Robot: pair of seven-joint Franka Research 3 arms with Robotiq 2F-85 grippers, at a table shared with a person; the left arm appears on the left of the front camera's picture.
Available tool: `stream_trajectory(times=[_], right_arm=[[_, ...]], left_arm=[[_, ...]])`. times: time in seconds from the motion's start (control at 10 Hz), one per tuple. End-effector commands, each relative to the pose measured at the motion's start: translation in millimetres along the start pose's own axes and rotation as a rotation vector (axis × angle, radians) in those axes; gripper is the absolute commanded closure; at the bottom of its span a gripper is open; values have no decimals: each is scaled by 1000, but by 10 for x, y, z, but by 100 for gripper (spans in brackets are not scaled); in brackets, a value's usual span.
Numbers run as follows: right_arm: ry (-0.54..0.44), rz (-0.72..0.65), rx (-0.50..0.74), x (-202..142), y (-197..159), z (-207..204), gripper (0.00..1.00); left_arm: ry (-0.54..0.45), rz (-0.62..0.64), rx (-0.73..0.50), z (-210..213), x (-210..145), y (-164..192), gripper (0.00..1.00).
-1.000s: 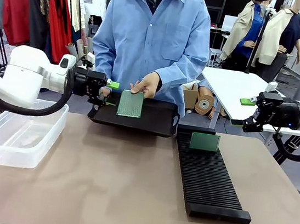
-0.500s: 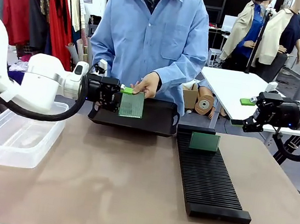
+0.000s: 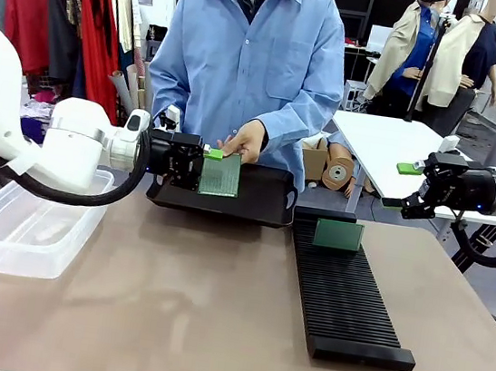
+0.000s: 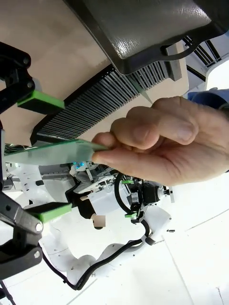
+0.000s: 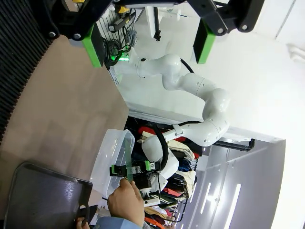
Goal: Sort PCBs into racks and boxes based on the side picked up.
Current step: Pick up the Blank PCB handed by the Human.
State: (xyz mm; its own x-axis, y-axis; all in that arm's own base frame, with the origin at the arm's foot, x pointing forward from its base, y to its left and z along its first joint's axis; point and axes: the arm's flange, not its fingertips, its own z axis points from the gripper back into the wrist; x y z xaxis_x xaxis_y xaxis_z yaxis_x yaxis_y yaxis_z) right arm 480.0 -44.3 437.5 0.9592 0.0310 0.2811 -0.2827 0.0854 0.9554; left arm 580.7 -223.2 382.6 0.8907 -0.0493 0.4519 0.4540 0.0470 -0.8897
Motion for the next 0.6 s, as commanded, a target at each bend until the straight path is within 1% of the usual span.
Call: stream_trajectory(times=[0.0,0.1,0.4,0.5], right_arm=[[-11,4,8,14,18,-6,0],[-11,4,8,14,18,-6,0],[-11,4,8,14,18,-6,0],[-11,4,8,14,18,-6,0]], left_arm=[[-41,-16,-24,-6,-44,29,23],[-40,-13,-35,4,-48,35,41],[-37,-13,-48,28,-68,32,99],[-39,-9,-57,49,-77,37,100]])
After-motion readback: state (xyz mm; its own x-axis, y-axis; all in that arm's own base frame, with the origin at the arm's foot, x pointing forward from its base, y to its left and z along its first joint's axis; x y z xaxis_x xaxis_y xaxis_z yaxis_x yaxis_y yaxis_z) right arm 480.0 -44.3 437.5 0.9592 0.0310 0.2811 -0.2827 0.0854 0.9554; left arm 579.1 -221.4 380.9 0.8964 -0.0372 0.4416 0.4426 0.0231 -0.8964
